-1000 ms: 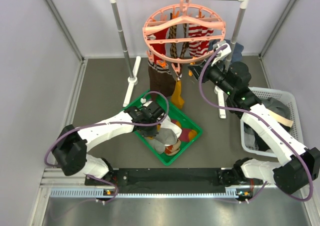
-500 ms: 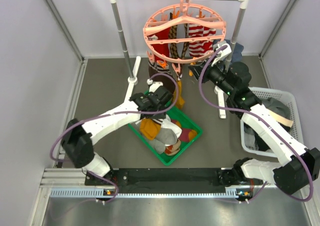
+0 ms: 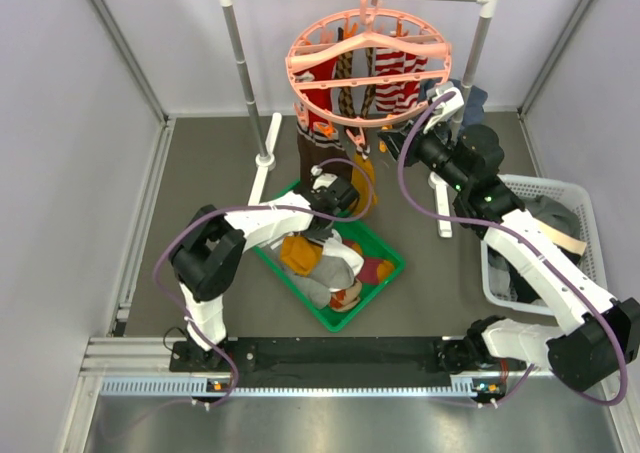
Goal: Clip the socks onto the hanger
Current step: Pick up the sock from the bin.
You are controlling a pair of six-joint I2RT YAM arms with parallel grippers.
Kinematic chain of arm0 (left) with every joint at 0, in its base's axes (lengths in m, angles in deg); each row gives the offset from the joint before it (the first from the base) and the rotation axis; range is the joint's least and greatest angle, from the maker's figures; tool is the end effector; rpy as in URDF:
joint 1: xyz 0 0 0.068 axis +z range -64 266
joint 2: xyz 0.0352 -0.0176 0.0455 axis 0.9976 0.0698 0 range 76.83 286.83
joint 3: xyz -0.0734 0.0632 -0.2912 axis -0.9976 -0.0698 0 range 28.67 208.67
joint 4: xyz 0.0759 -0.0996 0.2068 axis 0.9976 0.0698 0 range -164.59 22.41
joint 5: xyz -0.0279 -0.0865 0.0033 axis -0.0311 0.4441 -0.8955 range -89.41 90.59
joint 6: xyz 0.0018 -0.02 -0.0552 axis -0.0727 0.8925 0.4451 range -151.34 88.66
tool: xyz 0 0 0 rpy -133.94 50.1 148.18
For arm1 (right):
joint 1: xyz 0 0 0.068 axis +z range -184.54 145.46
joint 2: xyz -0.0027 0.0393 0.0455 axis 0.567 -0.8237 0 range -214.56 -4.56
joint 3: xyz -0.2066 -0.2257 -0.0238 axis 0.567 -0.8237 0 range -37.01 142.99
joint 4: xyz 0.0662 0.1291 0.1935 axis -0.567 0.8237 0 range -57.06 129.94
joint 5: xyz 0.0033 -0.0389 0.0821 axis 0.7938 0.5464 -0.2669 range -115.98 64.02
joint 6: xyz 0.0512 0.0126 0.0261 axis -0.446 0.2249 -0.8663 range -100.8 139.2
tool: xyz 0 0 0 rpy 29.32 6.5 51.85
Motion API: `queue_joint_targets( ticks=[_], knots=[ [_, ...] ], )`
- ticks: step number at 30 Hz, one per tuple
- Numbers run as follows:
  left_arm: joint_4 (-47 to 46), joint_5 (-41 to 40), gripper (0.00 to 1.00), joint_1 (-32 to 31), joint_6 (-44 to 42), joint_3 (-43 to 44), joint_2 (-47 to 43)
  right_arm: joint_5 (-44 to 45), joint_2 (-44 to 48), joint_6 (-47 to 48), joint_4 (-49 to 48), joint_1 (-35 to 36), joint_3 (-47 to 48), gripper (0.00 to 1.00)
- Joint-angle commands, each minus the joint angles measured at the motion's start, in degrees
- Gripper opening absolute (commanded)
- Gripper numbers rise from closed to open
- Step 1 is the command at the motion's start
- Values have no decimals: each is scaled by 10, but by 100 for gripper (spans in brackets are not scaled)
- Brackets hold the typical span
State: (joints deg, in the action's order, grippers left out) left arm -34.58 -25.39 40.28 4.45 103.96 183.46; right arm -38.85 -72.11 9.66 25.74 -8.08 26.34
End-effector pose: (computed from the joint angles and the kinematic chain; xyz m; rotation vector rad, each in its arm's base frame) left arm 0.2674 -0.2476 0.2284 0.1268 2.5975 0.1755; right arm 0.2186 0.1195 0.4394 -0.4093 1.5027 0.6695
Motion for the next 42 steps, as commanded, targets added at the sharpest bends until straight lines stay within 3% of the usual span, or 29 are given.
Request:
queue_joint_targets(
  ticks=[1, 4, 13, 21, 25, 35, 42],
  knots=[
    [-25, 4, 14, 3, -9, 10, 19, 6, 10, 8, -4, 3, -2, 0],
    [-17, 2, 0, 3, -6, 5, 0, 6, 14, 8, -3, 3, 0, 0],
    [17, -7, 0, 2, 2, -13, -149, 7, 15, 9, -1, 3, 4, 0],
    [-65, -3, 4, 2, -33, -70, -268, 5, 14, 10, 3, 3, 9, 0],
    [-102, 32, 0, 2, -44, -81, -301, 3, 15, 7, 3, 3, 12, 0],
    [-481, 227, 0, -6, -139, -193, -424, -6, 12, -26, -7, 3, 27, 0],
    [-636, 307, 0, -13, -134, -177, -370, -16, 8, -43, -2, 3, 43, 0]
  ],
)
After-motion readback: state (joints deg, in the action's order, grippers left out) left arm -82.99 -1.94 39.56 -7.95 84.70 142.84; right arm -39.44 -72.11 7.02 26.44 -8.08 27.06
